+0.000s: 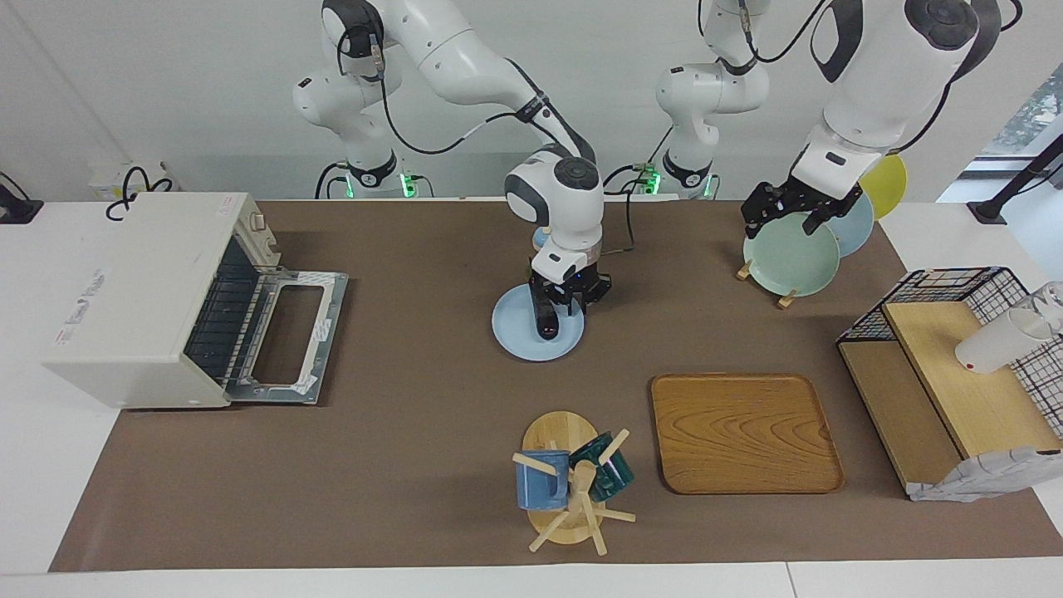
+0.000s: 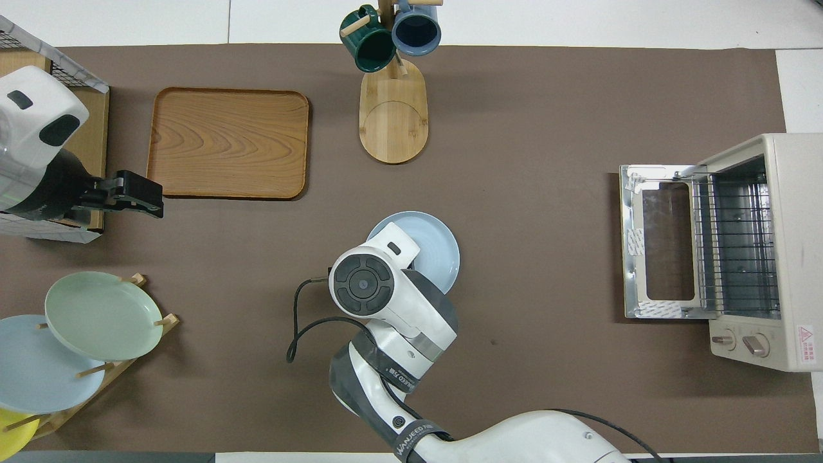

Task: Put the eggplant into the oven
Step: 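Grasp the blue plate holding the eggplant with the right gripper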

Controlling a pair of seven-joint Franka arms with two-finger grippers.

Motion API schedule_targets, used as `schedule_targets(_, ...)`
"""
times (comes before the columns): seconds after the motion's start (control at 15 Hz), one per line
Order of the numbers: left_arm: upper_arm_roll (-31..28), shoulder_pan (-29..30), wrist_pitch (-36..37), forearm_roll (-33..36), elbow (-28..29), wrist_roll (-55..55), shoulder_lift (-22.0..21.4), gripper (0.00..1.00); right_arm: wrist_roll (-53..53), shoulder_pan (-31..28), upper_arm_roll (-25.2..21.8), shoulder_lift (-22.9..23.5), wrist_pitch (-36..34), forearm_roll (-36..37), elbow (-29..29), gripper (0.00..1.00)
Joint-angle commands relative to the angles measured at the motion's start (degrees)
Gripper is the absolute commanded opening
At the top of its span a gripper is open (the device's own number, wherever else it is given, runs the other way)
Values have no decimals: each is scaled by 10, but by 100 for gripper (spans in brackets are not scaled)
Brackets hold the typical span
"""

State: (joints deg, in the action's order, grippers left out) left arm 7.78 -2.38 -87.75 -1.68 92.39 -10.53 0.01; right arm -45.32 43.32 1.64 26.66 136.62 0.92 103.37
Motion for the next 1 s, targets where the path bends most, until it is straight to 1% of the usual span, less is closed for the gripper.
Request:
schedule_targets(0.0,5,11,-1,-5,3,7,-8,100,3,-1,-1,-19,44,11,40,29)
schedule_targets(0.13,6,9,-4,-5,2,7,-8,100,3,-1,-1,-21,46,11,47,27)
schedule_targets(0.27,5,10,-2,-5,3,5,-8,100,4,-1,-1,-21,41,14,43,7)
schedule_targets(0.33,6,11,-1,-5,3,5,-8,100,4,-1,-1,-21,31,28,40,0)
schedule_targets(0.47,4,12,-1,-5,2,5,-8,100,7,-2,-1,-21,-30,86,15,0)
schedule_targets(0.6,2,12,-1,-5,3,5,-8,100,11,-5,-1,-19,-109,129,-32,0)
schedule_targets(0.66,1,12,-1,-5,3,5,-8,100,15,-8,-1,-20,-148,140,-52,0)
schedule_targets(0.73,2,12,-1,-5,3,5,-8,100,20,-13,-4,-24,-172,142,-60,0)
schedule_targets(0.86,2,12,-1,-5,2,5,-8,100,64,-51,-5,-62,-206,141,-49,0)
schedule_targets(0.93,2,12,-1,-5,3,5,-8,100,104,-74,-5,-82,-230,141,-48,0)
